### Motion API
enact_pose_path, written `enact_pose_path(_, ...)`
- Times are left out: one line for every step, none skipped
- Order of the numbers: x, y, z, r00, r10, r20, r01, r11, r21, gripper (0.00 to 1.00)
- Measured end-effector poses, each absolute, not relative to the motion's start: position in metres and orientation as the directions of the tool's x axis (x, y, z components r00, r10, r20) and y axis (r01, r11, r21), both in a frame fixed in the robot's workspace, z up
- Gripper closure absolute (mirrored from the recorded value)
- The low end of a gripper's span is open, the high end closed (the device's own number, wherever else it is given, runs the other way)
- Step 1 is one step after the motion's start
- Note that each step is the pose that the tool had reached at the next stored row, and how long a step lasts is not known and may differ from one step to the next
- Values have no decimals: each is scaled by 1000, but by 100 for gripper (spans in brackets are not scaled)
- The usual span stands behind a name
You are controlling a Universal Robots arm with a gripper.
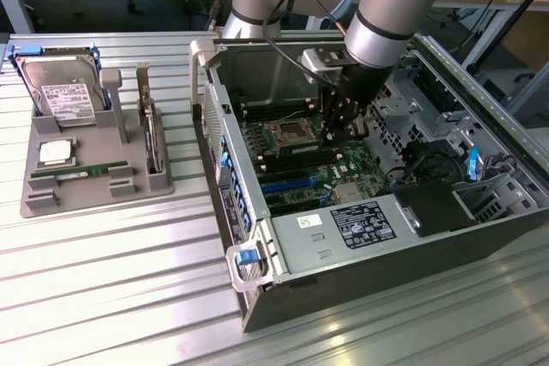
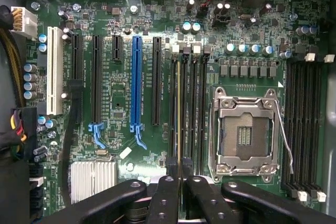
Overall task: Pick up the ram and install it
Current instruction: 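Insert the ram into the slot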
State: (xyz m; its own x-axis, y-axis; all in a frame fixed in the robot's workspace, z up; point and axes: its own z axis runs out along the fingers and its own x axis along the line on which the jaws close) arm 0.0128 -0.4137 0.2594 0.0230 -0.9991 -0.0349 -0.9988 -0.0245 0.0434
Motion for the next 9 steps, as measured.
enact_pose_path(12, -414, 259, 22, -999, -35, -999, -24, 43, 88)
enact_pose_path(11, -414, 258, 20, -999, -35, -999, -22, 43, 88)
enact_pose_path(11, -414, 258, 18, -999, -35, -999, -20, 43, 88)
enact_pose_path(10, -414, 258, 16, -999, -35, -999, -17, 43, 88)
enact_pose_path(10, -414, 257, 7, -999, -35, -999, -8, 43, 88)
enact_pose_path(9, -414, 256, 2, -999, -34, -999, -4, 43, 88)
enact_pose_path(9, -414, 256, 0, -999, -34, -999, -2, 43, 88)
enact_pose_path(9, -415, 255, -1, -999, -34, -999, -1, 43, 88)
enact_pose_path(8, -416, 255, -1, -999, -34, -999, -1, 43, 88)
